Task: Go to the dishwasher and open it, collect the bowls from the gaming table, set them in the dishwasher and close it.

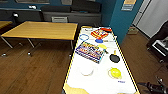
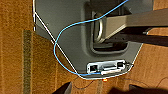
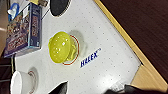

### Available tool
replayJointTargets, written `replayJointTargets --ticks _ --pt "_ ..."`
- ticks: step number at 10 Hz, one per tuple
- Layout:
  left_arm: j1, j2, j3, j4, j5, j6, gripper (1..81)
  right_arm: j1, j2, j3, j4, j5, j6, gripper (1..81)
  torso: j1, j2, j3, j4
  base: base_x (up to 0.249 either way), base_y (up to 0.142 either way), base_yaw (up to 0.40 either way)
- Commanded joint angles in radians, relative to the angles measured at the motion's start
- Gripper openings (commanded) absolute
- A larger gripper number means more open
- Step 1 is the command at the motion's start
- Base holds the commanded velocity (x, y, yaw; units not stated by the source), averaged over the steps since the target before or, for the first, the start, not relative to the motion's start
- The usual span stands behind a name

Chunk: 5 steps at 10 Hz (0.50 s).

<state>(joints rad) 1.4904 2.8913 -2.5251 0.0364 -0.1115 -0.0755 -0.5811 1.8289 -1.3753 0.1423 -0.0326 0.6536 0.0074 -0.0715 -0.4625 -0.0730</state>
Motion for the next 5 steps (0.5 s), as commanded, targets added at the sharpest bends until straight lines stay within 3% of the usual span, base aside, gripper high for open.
replayJointTargets --ticks 1,5 --pt "0.008 -0.001 0.006 -0.009 0.073 0.002 81.1 0.118 0.043 -0.143 0.010 -0.093 0.081 81.1 0.000 0.000 0.000 0.000 0.000 0.000 0.000" --pt "0.006 0.002 0.000 -0.009 0.075 0.002 81.1 0.141 0.140 -0.263 0.020 -0.092 0.107 81.1 0.000 0.000 0.000 0.000 0.000 0.000 0.000"
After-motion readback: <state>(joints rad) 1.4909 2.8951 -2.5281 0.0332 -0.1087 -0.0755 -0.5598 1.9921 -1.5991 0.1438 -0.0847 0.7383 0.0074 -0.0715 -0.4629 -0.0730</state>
